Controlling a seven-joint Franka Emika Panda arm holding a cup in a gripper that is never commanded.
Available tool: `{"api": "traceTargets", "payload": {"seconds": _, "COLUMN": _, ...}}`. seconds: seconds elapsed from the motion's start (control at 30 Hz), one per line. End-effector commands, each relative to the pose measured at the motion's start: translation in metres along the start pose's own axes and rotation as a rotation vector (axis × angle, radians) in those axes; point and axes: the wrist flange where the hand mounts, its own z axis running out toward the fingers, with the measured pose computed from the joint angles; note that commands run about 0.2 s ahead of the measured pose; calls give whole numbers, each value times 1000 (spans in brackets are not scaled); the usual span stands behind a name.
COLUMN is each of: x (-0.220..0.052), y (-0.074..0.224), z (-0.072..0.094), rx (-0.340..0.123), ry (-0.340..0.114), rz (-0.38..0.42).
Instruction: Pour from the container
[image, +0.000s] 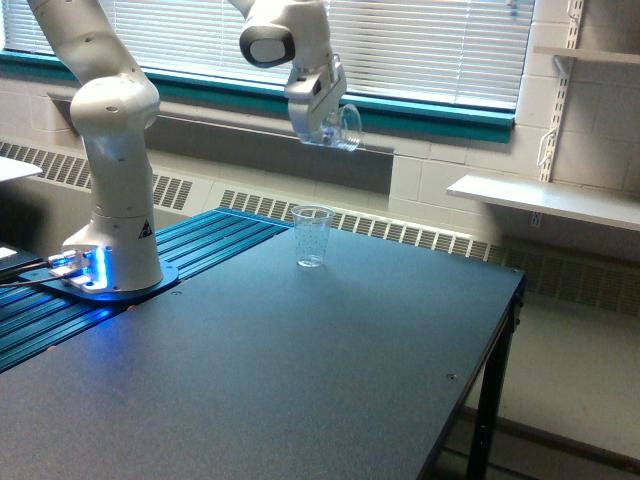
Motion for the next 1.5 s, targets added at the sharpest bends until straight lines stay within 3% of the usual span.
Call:
{"api": "traceTargets", "payload": {"seconds": 0.03, "x": -6, "y": 19, "z": 12, "rx": -18, "ry": -30, "rz": 45}}
{"api": "traceTargets", "payload": {"seconds": 0.33, "x": 13, "y": 48, "z": 31, "rx": -54, "ry": -82, "rz": 140}}
{"api": "traceTargets", "payload": {"seconds": 0.67, "x": 42, "y": 72, "z": 40, "rx": -80, "ry": -114, "rz": 246}}
{"api": "traceTargets", "payload": {"seconds": 1.07, "x": 15, "y": 91, "z": 57, "rx": -135, "ry": -188, "rz": 271}}
{"api": "traceTargets", "payload": {"seconds": 1.3, "x": 7, "y": 85, "z": 54, "rx": -126, "ry": -225, "rz": 291}}
{"api": "traceTargets", "payload": {"seconds": 1.5, "x": 13, "y": 77, "z": 47, "rx": -107, "ry": -232, "rz": 312}}
